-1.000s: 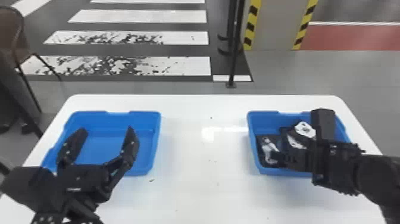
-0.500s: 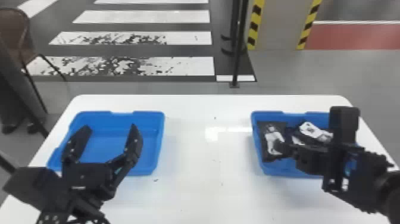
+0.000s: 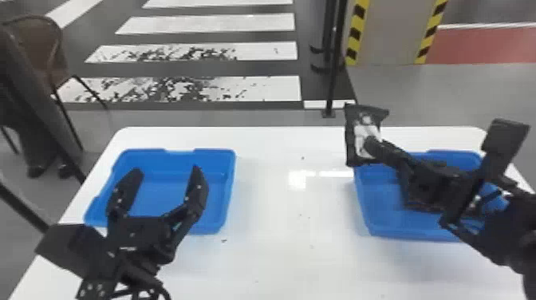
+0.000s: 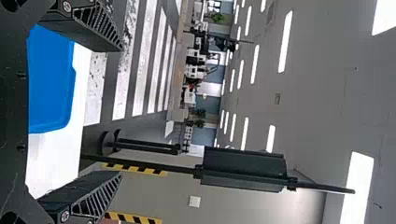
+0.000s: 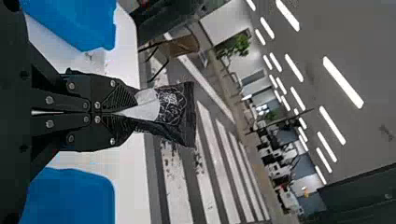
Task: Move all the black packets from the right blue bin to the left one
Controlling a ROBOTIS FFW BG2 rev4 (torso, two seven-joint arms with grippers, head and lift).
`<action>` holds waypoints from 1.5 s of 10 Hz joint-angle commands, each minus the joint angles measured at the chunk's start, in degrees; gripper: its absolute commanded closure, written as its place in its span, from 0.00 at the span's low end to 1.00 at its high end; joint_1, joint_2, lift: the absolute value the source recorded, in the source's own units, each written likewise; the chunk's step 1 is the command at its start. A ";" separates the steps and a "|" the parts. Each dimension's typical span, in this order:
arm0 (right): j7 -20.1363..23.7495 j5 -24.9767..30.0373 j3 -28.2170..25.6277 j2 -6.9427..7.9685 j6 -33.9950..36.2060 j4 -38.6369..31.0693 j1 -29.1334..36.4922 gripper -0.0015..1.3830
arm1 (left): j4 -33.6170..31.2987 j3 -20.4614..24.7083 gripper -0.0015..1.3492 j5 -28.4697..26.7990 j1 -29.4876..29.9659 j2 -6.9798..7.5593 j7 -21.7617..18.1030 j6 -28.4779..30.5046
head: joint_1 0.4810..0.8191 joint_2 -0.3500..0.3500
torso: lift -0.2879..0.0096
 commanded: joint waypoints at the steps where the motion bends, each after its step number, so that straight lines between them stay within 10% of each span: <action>1: 2.32 -5.75 4.51 -0.89 -7.76 5.23 -0.32 0.82 | 0.08 -0.04 0.07 0.79 -0.50 -0.10 0.00 0.21 | 0.63 0.61 | 0.50; 6: 5.04 -15.46 20.28 -3.70 -10.43 4.67 -0.88 0.82 | 0.08 1.10 0.07 18.50 -7.11 0.16 -9.58 15.25 | 0.63 0.79 | 0.50; 13: 4.95 -19.35 27.93 -4.76 -9.87 6.49 -4.40 0.82 | 0.08 -1.41 0.10 23.76 -10.35 0.86 -14.59 23.55 | 0.63 0.82 | 0.50; 15: 4.95 -19.58 28.27 -4.76 -9.87 6.49 -4.40 0.82 | 0.08 -1.30 0.59 25.47 -10.35 0.78 -14.15 26.36 | 0.63 0.82 | 0.50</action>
